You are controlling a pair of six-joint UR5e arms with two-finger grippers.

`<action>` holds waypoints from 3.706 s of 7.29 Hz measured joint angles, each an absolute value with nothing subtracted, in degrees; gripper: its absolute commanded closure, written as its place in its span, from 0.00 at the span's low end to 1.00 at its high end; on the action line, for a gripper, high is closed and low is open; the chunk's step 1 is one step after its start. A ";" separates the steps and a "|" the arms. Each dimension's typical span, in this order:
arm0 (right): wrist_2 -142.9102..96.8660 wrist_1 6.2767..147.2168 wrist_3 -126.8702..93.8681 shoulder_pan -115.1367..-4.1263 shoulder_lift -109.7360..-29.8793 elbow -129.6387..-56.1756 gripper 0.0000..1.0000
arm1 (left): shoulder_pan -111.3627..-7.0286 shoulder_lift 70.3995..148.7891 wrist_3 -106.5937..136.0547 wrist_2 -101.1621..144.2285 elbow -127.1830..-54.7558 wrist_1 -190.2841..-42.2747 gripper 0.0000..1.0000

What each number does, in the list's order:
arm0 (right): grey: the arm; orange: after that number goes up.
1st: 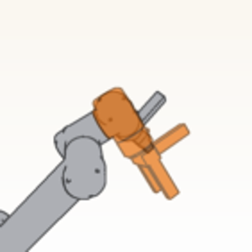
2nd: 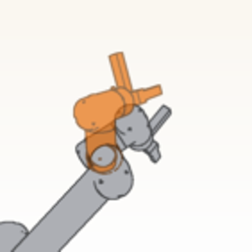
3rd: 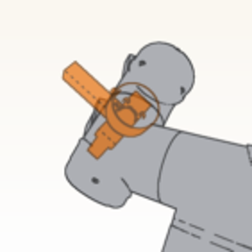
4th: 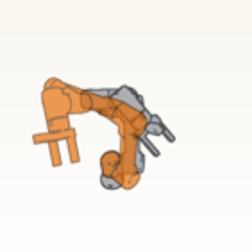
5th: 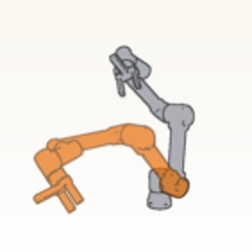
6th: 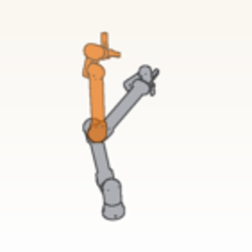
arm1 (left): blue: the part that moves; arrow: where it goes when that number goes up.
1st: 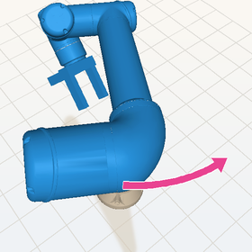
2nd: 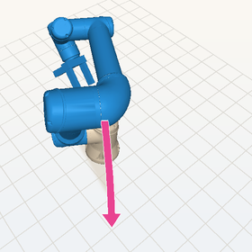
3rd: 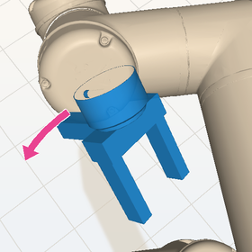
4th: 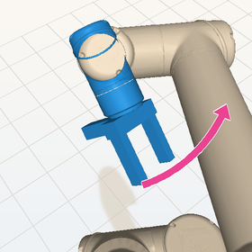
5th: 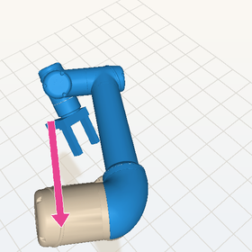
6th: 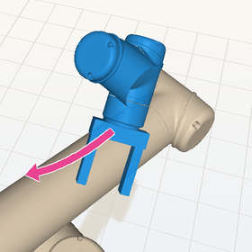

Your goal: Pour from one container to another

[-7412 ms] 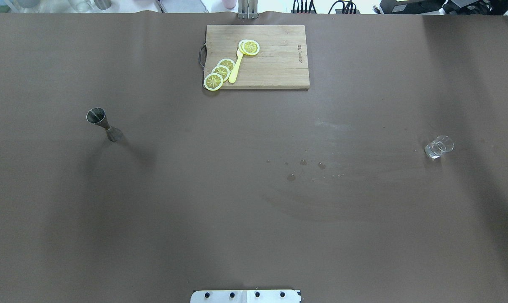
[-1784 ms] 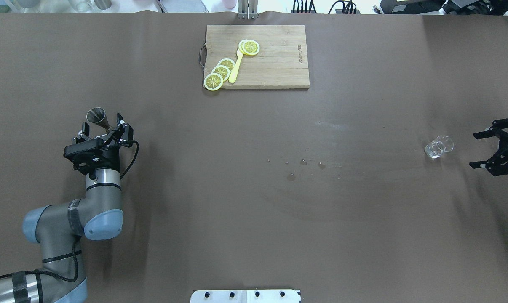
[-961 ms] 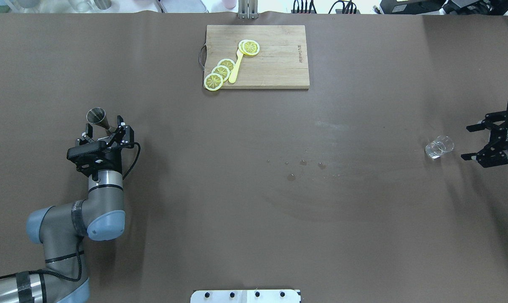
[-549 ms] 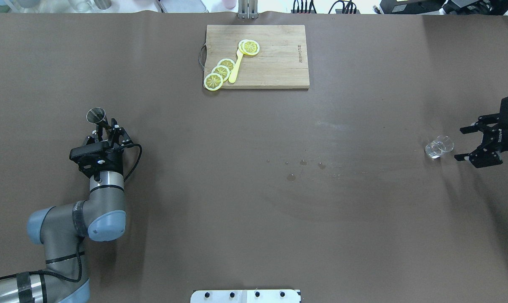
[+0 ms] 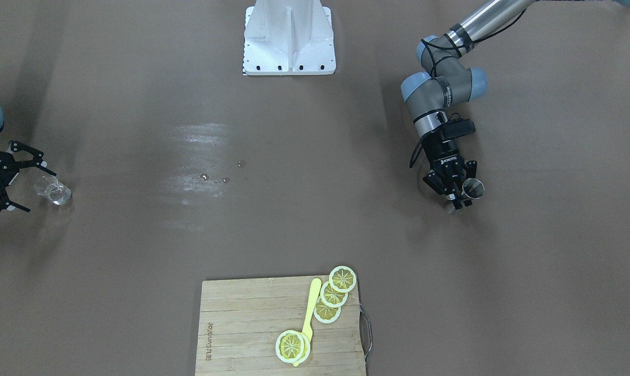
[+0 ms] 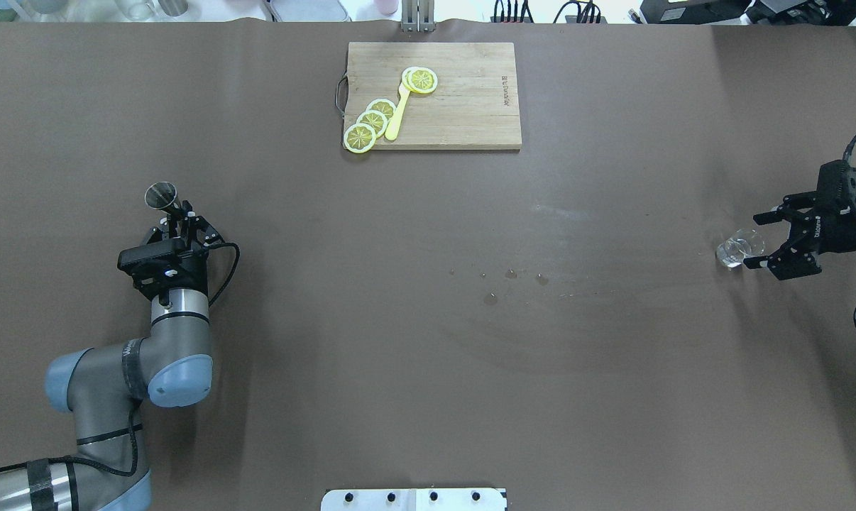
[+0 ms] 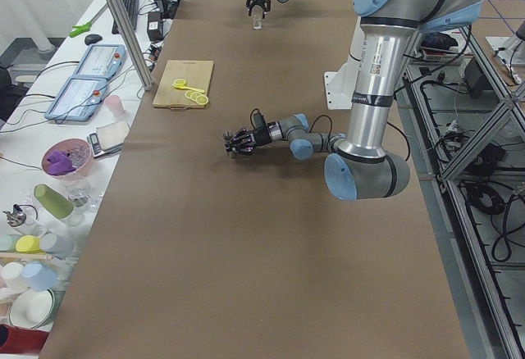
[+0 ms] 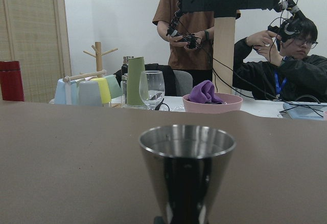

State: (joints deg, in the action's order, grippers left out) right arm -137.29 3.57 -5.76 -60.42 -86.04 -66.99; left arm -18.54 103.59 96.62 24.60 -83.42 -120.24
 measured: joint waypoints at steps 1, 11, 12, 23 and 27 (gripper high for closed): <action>-137.03 3.51 -5.99 -60.08 -85.88 -66.96 0.00 | -18.54 103.58 96.63 24.56 -83.51 -120.18 0.75; -133.98 -2.03 -7.83 -56.78 -84.99 -63.96 0.26 | -18.89 105.46 80.71 25.31 -97.28 -119.63 1.00; -133.75 -2.38 -7.82 -56.74 -84.64 -63.40 0.40 | -18.89 106.50 79.71 26.31 -97.49 -119.62 1.00; -134.05 -7.65 -7.40 -56.91 -83.69 -65.94 1.00 | -23.26 114.36 27.70 55.16 -98.24 -141.24 1.00; -134.21 14.21 -7.63 -55.69 -83.81 -84.22 1.00 | -31.86 118.87 13.45 77.13 -96.83 -143.87 1.00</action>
